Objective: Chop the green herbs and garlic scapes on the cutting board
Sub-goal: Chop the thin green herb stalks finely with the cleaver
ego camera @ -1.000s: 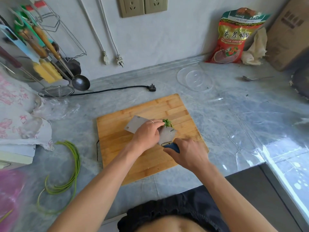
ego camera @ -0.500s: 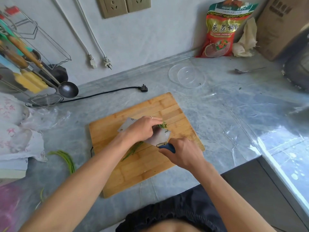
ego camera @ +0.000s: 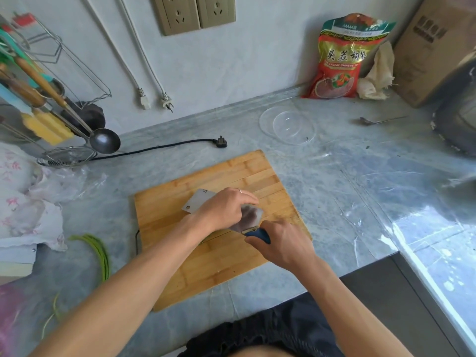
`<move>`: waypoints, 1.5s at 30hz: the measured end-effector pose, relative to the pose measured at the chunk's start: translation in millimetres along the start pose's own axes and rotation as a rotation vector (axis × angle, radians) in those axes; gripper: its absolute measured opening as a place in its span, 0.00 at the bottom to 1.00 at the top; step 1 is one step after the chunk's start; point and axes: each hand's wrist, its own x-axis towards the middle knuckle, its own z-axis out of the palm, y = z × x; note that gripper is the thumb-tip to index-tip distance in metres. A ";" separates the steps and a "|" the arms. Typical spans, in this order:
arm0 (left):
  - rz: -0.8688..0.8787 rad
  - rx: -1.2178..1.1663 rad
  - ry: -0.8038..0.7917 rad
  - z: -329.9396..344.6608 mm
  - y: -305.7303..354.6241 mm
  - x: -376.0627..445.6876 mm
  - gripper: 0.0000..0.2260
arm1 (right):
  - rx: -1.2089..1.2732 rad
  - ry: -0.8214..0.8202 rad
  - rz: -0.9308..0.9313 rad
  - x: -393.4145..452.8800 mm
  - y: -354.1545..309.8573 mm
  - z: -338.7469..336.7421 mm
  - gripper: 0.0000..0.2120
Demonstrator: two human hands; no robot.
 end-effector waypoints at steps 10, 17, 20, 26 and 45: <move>-0.527 0.053 0.430 -7.0 -12.1 -23.3 0.18 | 0.026 0.049 0.022 -1.4 -1.2 -1.5 0.22; -0.365 -0.097 0.262 9.8 -10.3 -21.4 0.21 | -0.048 0.039 -0.019 -0.7 -11.4 -3.6 0.25; -0.309 -0.194 0.418 15.4 -9.5 -23.8 0.17 | -0.054 0.034 -0.010 -1.9 -11.5 -4.1 0.26; -0.304 -0.200 0.574 13.4 -13.2 -19.5 0.09 | -0.035 0.014 0.031 -4.5 -9.1 -8.9 0.24; -0.197 -0.147 0.875 10.0 3.6 -18.9 0.09 | 0.516 0.010 0.215 -5.3 -4.1 -11.8 0.31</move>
